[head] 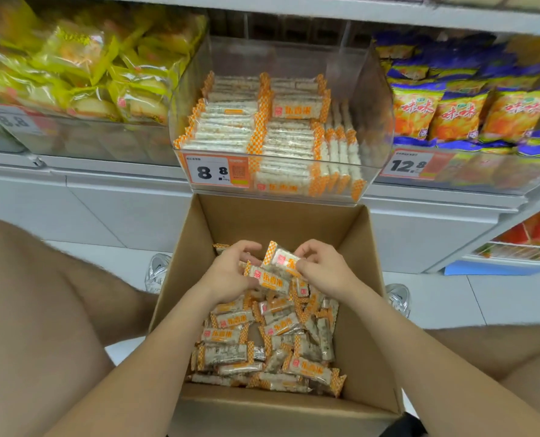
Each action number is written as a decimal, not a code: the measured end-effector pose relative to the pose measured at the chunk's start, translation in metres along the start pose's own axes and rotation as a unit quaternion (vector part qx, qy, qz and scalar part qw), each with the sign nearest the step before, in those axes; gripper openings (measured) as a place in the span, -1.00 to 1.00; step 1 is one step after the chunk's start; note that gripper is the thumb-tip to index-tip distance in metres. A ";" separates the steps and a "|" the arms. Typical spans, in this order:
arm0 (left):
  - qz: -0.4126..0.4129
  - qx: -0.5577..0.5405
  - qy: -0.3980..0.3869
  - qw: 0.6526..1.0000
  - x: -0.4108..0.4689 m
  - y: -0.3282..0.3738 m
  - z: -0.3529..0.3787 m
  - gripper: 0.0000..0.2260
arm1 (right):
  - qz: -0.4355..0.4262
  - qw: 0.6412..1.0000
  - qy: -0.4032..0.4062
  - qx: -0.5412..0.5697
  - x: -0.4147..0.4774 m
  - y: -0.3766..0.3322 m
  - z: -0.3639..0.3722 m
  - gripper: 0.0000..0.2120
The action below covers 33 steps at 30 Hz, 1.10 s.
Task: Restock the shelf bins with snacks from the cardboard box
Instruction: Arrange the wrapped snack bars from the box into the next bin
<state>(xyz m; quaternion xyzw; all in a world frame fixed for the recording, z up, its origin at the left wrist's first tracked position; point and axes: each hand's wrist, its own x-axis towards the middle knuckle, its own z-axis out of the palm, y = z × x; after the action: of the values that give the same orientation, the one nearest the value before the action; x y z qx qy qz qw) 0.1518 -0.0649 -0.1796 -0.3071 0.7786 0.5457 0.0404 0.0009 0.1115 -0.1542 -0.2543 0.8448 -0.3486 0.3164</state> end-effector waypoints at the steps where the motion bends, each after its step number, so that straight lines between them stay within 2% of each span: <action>1: 0.011 -0.012 0.001 1.000 -0.002 0.006 -0.004 -0.31 | -0.020 1.000 -0.011 0.000 -0.004 -0.003 -0.001 -0.91; 4: 0.039 -0.060 -0.011 0.997 -0.010 0.031 -0.016 -0.27 | -0.071 0.997 -0.033 -0.026 -0.010 -0.008 -0.003 -0.92; 7: 0.079 -0.029 -0.048 0.995 -0.020 0.057 -0.033 -0.28 | -0.134 0.989 -0.013 -0.057 -0.016 -0.018 -0.007 -0.91; 11: 0.145 0.052 -0.058 0.986 -0.036 0.095 -0.060 -0.53 | -0.206 0.973 0.029 -0.097 -0.029 -0.041 -0.014 -0.85; 13: 0.180 0.057 -0.046 0.981 -0.042 0.115 -0.071 -0.63 | -0.257 0.954 0.057 -0.140 -0.037 -0.058 -0.021 -0.81; 15: 0.209 0.037 -0.043 0.976 -0.049 0.139 -0.084 -0.66 | -0.285 0.951 0.051 -0.108 -0.046 -0.080 -0.033 -0.82; 18: 0.261 0.009 -0.029 0.965 -0.058 0.171 -0.102 -0.62 | -0.298 0.954 0.001 -0.020 -0.055 -0.114 -0.055 -0.76; 21: 0.281 -0.045 -0.022 0.958 -0.055 0.194 -0.115 -0.48 | -0.323 0.945 0.019 -0.055 -0.048 -0.141 -0.077 -0.62; 23: 0.314 0.028 0.064 0.947 -0.045 0.198 -0.121 -0.46 | -0.334 0.930 0.080 -0.131 -0.033 -0.153 -0.090 -0.54; 25: 0.322 0.171 0.172 0.915 -0.030 0.194 -0.125 -0.46 | -0.351 0.876 0.183 -0.276 -0.009 -0.160 -0.108 -0.50; 27: 0.283 0.287 0.218 0.889 -0.017 0.188 -0.125 -0.47 | -0.332 0.828 0.221 -0.395 0.017 -0.164 -0.125 -0.51; 30: 0.186 0.434 0.219 0.854 -0.002 0.183 -0.112 -0.48 | -0.271 0.839 0.166 -0.442 0.057 -0.164 -0.141 -0.54; 33: 0.129 0.459 0.169 0.863 0.011 0.182 -0.103 -0.43 | -0.243 0.848 0.117 -0.456 0.093 -0.157 -0.138 -0.54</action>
<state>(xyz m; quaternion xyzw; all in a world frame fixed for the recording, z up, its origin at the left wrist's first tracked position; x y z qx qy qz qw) 0.0757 -0.1203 0.0072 -0.2386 0.9685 0.0665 -0.0264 -0.1266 0.0113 0.0075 -0.5248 0.8505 -0.0171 -0.0309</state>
